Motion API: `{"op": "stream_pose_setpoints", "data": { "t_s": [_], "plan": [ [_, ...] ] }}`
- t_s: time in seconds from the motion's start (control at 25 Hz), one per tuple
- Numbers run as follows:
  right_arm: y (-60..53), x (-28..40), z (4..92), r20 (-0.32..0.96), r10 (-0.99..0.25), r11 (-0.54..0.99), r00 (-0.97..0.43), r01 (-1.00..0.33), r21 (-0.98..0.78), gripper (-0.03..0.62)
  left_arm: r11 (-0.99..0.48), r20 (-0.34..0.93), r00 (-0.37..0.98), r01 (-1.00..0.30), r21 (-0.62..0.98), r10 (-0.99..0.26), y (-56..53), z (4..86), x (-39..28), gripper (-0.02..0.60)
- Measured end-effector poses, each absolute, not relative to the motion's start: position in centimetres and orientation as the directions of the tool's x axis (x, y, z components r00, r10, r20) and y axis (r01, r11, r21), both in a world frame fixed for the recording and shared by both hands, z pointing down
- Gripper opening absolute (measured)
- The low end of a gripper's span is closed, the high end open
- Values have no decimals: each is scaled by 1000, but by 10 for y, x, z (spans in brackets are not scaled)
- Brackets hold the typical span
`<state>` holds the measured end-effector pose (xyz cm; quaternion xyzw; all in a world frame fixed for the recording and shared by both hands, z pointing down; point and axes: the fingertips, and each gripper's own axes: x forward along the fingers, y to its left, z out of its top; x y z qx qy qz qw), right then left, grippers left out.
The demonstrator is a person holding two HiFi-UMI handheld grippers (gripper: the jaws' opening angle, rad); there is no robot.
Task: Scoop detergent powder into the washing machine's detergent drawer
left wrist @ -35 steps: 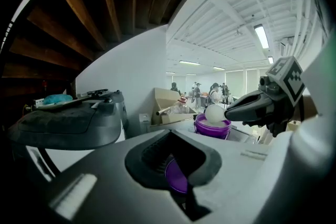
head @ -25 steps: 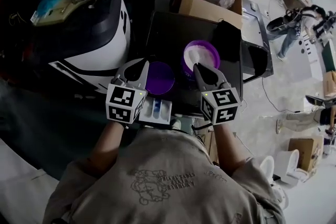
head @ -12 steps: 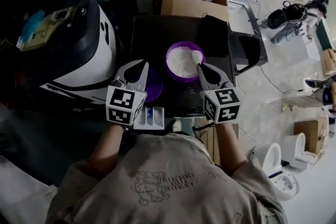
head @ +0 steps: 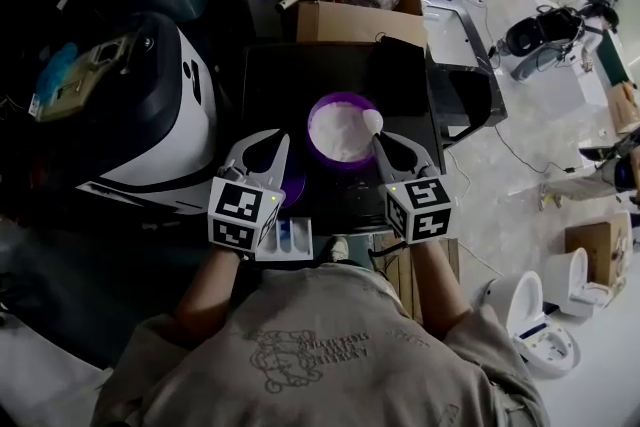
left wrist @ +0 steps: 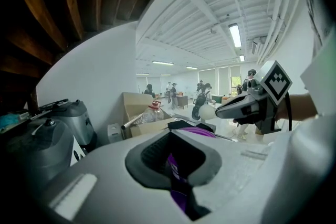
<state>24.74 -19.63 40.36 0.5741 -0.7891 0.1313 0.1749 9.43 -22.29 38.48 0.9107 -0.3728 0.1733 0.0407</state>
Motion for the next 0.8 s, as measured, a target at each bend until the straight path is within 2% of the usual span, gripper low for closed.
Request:
{"op": "stream_pose_setpoints", "data": {
  "t_s": [0.28, 0.52, 0.8],
  "plan": [
    [-193, 255, 405, 437, -855, 296, -279, -955, -30, 34, -727, 338, 677, -686, -36, -654, -221, 379, 98, 0],
    [-193, 251, 394, 430, -874, 309, -226, -942, 132, 34, -734, 335, 684, -678, -37, -648, -220, 376, 101, 0],
    [-198, 251, 400, 440, -866, 321, -236, -939, 128, 34, -737, 336, 685, -674, -43, -646, -223, 376, 106, 0]
  ]
}}
